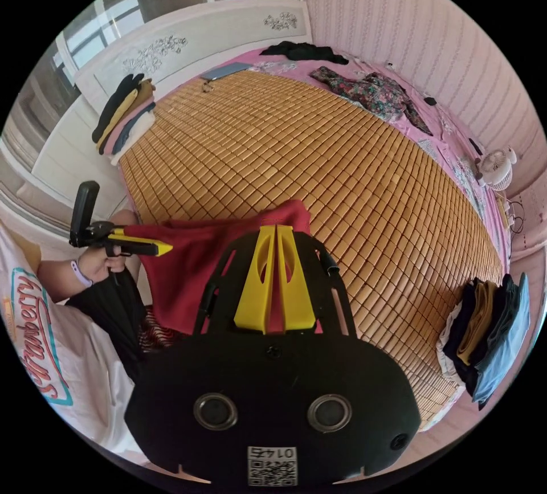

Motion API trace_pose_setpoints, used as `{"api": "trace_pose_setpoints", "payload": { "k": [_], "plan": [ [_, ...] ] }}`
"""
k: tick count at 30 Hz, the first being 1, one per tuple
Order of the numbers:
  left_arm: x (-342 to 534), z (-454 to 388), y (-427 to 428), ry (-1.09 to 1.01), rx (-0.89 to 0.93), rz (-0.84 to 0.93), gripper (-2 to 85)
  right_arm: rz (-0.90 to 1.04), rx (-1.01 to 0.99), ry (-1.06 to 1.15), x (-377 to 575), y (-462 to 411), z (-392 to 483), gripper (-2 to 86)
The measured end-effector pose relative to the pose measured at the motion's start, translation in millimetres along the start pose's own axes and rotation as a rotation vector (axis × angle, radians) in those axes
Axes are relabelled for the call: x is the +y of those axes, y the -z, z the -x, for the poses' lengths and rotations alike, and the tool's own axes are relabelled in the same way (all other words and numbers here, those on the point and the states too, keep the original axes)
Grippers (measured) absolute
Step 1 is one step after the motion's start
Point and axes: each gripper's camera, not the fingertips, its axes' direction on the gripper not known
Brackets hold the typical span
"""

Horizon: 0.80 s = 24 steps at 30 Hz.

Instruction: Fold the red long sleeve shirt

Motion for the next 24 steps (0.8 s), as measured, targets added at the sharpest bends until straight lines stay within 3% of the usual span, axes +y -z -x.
{"api": "trace_pose_setpoints", "payload": {
  "k": [7,14,20,24],
  "plan": [
    [-6.2,10.4,17.1,0.008,-0.124,-0.041,4.7,0.137,0.015,0.012,-53.2,-114.0,-0.6,0.1],
    [-15.4,4.2,-13.3,-0.243,-0.333,0.064,2.6,0.192,-0.080,-0.073,-70.5,-170.6,-26.6,0.2],
    [-11.8,24.4,0.0,-0.208,-0.205,0.024,4.0,0.085,-0.029,-0.062,-59.5,-183.4,-30.0,1.1],
    [-6.8,40.9,32.8,0.007,-0.031,-0.016,6.4,-0.056,-0.086,-0.076,-41.8,-161.9,-44.5,2.7]
  ]
}}
